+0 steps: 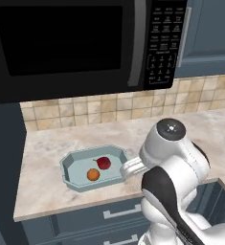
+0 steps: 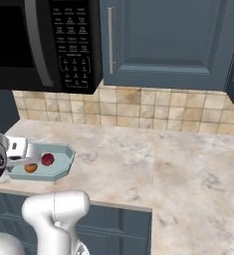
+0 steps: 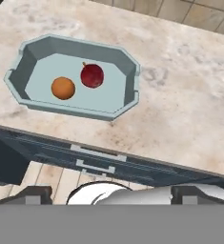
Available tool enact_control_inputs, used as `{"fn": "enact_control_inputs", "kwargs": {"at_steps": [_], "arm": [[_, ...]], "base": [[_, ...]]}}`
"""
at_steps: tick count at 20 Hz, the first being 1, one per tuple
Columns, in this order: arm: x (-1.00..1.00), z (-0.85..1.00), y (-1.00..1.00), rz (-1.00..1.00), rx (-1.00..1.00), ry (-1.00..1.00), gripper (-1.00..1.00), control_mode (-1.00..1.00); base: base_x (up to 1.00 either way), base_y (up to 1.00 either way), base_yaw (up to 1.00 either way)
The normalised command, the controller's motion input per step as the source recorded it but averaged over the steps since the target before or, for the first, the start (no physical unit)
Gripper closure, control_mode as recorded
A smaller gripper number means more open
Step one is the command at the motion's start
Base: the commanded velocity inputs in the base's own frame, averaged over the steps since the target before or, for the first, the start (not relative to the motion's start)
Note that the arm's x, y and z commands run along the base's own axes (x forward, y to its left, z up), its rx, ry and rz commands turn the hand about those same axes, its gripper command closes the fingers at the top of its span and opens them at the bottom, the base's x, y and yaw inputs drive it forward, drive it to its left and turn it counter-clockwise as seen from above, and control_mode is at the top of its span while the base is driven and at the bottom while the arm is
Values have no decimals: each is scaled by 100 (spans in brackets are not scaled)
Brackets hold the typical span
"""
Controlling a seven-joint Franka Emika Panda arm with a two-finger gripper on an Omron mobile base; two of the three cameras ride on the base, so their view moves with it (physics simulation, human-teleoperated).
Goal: Pick the tangerine and pear from the fridge and place them inside the tupperware on the counter.
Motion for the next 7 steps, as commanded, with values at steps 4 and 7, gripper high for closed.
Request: {"fn": "enact_control_inputs", "kwargs": {"at_steps": [4,7], "arm": [[-64,54,-6,0,0,-33,-100,-100],[-62,51,0,0,0,-23,-100,-100]], "base": [[0,0,0],[0,0,0]]}}
